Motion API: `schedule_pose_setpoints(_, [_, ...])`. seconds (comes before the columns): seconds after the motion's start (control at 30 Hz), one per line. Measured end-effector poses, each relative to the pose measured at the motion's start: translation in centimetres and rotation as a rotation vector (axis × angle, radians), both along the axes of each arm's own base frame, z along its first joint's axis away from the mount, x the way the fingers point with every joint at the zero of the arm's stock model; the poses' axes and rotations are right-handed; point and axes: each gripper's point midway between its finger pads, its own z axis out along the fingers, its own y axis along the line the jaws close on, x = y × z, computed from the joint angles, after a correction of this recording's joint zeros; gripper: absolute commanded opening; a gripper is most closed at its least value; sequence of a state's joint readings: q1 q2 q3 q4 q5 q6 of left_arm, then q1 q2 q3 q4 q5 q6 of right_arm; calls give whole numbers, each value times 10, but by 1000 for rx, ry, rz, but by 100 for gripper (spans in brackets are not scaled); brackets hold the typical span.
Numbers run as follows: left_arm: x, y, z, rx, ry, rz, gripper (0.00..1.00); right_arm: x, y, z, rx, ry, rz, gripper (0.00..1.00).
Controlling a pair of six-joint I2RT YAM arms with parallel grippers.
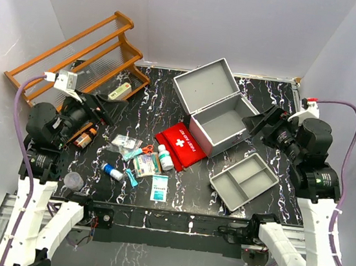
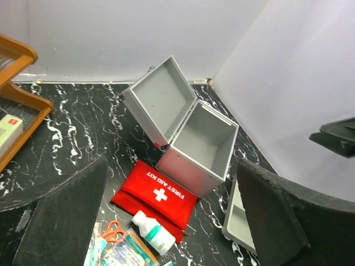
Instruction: Organize the medicine kit
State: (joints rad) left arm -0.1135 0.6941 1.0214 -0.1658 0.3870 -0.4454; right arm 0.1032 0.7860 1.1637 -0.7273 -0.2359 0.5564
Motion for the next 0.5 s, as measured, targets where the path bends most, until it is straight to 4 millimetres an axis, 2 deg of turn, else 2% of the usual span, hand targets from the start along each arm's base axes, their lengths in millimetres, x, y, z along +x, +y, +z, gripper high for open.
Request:
schedule_pose_setpoints(0.17, [-8, -9, -15, -7, 22, -64, 99, -2, 3, -10, 67, -2, -11, 85])
schedule_pose_setpoints(0.33, [-7, -19, -46, -46, 108, -116, 99, -5, 19, 2, 99, -60, 84, 80])
schedule_pose_setpoints(0.4, [-7, -22, -57, -56, 138, -132, 99, -2, 26, 3, 99, -61, 132, 77])
schedule_pose_setpoints(0.5, [-5, -24, -69, -69, 179, -144, 99, 10, 37, -9, 103, -8, 201, 73])
